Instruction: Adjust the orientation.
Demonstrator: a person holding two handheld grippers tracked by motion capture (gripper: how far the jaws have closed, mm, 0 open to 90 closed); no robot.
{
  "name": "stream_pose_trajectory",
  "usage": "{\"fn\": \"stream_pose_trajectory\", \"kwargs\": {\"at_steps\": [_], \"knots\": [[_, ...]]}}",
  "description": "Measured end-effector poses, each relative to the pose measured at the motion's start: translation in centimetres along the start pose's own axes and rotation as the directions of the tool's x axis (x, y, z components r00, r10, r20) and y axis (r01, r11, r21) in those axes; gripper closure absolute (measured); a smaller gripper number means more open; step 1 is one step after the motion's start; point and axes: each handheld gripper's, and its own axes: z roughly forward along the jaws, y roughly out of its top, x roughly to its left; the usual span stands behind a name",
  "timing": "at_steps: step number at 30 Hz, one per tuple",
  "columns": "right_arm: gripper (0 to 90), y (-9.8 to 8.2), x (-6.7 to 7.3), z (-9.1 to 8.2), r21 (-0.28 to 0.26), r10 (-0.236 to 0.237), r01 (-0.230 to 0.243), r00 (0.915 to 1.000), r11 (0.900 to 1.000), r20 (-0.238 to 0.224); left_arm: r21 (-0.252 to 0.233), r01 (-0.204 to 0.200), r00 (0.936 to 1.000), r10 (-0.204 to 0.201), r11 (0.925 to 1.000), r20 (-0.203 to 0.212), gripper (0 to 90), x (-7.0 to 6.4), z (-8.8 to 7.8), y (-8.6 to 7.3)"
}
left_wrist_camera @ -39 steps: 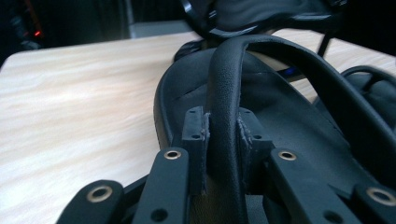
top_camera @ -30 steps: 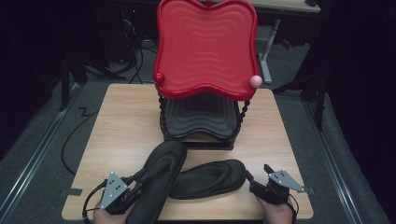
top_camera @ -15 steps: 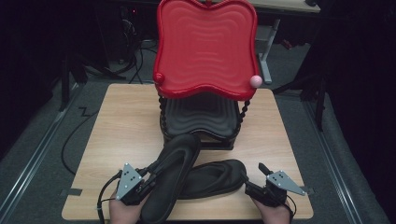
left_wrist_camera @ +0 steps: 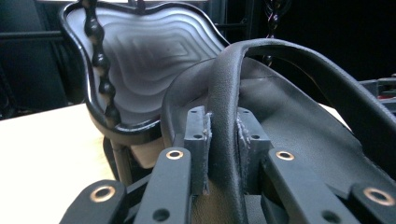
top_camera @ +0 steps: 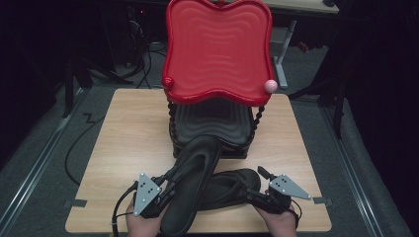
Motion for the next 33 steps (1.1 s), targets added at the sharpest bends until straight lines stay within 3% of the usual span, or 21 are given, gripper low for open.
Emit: {"fn": "stream_pose_trajectory", "kwargs": {"at_steps": [5, 7, 10, 15, 18, 23, 24, 26, 29, 33], "knots": [[26.7, 0.7, 1.5, -0.4, -0.02, 0.009, -0.009, 0.9998, 1.0, -0.017, -0.011, -0.021, 0.9998, 0.021, 0.9997, 0.004, 77.5, -0.4, 0.8, 0.3], [27.5, 1.2, 2.6, -0.3, -0.031, -0.003, 0.002, 0.9998, 1.0, -0.02, -0.018, -0.061, 0.9981, 0.061, 0.998, 0.0, 77.6, -0.7, 1.7, 0.4], [27.9, 1.9, 3.4, 0.1, -0.045, -0.007, 0.005, 0.9996, 0.999, -0.028, -0.021, -0.074, 0.9972, 0.074, 0.997, -0.009, 77.6, -0.7, 2.4, 0.4], [29.1, 2.9, 4.4, 0.8, -0.063, -0.006, 0.003, 0.9987, 0.998, -0.051, -0.022, -0.097, 0.9937, 0.095, 0.9951, -0.059, 77.6, -0.2, 4.3, 0.3], [32.4, 3.8, 5.8, 1.8, -0.085, -0.017, 0.01, 0.9965, 0.996, -0.082, -0.019, -0.113, 0.9893, 0.111, 0.9934, -0.095, 77.6, -0.1, 5.3, 0.4], [38.8, 4.3, 7.4, 3.6, -0.085, -0.055, 0.047, 0.9943, 0.995, -0.092, -0.021, -0.093, 0.989, 0.09, 0.9954, -0.117, 77.6, 0.0, 6.2, 0.5], [42.8, 4.4, 7.5, 4.6, -0.075, -0.056, 0.05, 0.9951, 0.996, -0.082, -0.024, -0.088, 0.989, 0.085, 0.9958, -0.121, 77.5, 0.0, 6.4, 0.7], [46.2, 4.5, 7.4, 5.0, -0.075, -0.054, 0.048, 0.9954, 0.996, -0.08, -0.026, -0.09, 0.9875, 0.086, 0.9956, -0.133, 77.2, 0.1, 6.6, 0.9], [59.8, 4.9, 6.9, 6.2, -0.067, -0.061, 0.055, 0.9949, 0.996, -0.08, -0.018, -0.078, 0.9859, 0.075, 0.9968, -0.149, 76.8, 0.6, 7.4, 1.5], [70.6, 6.1, 5.7, 8.2, -0.073, -0.051, 0.047, 0.9972, 0.996, -0.055, -0.012, -0.076, 0.984, 0.073, 0.9971, -0.163, 76.3, 1.7, 9.6, 2.8]]}}
